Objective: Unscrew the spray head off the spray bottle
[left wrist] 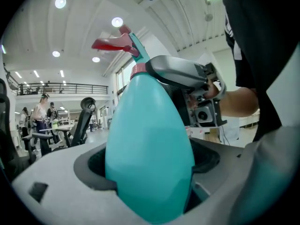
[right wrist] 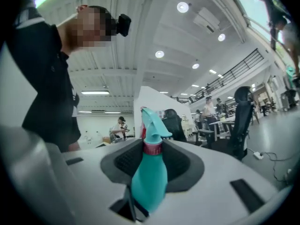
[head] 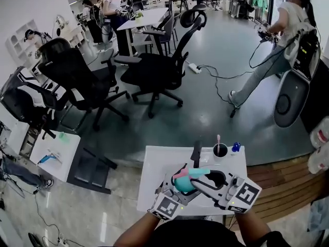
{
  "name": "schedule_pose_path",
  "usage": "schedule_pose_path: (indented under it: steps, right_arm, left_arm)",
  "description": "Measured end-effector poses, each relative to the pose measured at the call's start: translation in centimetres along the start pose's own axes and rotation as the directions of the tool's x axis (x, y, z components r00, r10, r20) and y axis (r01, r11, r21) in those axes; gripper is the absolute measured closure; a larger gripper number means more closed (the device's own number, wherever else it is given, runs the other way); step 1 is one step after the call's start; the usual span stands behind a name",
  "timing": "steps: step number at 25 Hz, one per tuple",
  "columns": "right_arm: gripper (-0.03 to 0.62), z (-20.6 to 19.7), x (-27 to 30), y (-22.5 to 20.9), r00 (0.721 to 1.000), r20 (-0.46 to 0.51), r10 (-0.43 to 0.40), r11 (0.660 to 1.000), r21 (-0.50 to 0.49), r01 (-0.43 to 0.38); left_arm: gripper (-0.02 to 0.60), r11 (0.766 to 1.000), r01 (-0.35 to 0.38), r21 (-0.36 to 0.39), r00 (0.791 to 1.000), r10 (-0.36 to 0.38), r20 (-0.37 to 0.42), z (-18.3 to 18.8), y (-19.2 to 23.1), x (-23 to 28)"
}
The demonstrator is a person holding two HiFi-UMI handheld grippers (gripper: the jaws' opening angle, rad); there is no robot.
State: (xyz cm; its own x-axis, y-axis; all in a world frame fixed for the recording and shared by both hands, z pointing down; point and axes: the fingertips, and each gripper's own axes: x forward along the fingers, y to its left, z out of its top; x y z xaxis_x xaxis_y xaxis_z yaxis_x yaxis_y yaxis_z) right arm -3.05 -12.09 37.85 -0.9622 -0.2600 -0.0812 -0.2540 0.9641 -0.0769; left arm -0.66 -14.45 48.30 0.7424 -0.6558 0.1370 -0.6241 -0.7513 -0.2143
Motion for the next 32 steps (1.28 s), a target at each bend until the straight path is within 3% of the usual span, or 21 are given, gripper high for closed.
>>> schedule_pose_path:
  steps: [4,7,13,21,25,32]
  right_arm:
    - [0.459,0.4,-1.0,2.6,0.978,-0.032,0.206,0.978,-0.019,-0.207]
    - [0.457,0.2,-1.5,3.0,0.959,-0.046,0.279,0.959,-0.035,-0.28]
    - [0.425,0.0,-0.8,0.8,0.995,0.004,0.099,0.994,-0.053,-0.099]
    - [0.416,-1.3,-1.5,0.5,0.998,0.032,-0.056,0.997,0.05,0.054]
    - [0.421,-1.0,-2.0,0.0,0.992,0.084,-0.097,0.995,0.024,0.096]
    - [0.422,-0.5,-0.4,1.1,0.995,0.029,-0.09,0.996,0.013,0.09]
  left_arm:
    - [0.129,0.983,0.183,0.037,0.982,-0.184,0.032,0.5,-2.8,-0.8]
    - [0.129,0.966,0.259,0.028,0.964,-0.26,0.047,0.6,-3.9,-0.7]
    - [0.129,0.991,0.124,-0.058,0.991,-0.121,0.058,0.1,-1.2,-0.2]
    - [0.129,0.99,-0.071,-0.121,0.997,0.074,0.024,-1.1,2.7,-0.9]
    - [0.129,0.987,-0.11,-0.121,0.994,0.112,0.011,-1.3,3.3,-0.9]
    - [0.129,0.991,-0.085,-0.106,0.996,0.088,0.024,-1.0,2.3,-0.4]
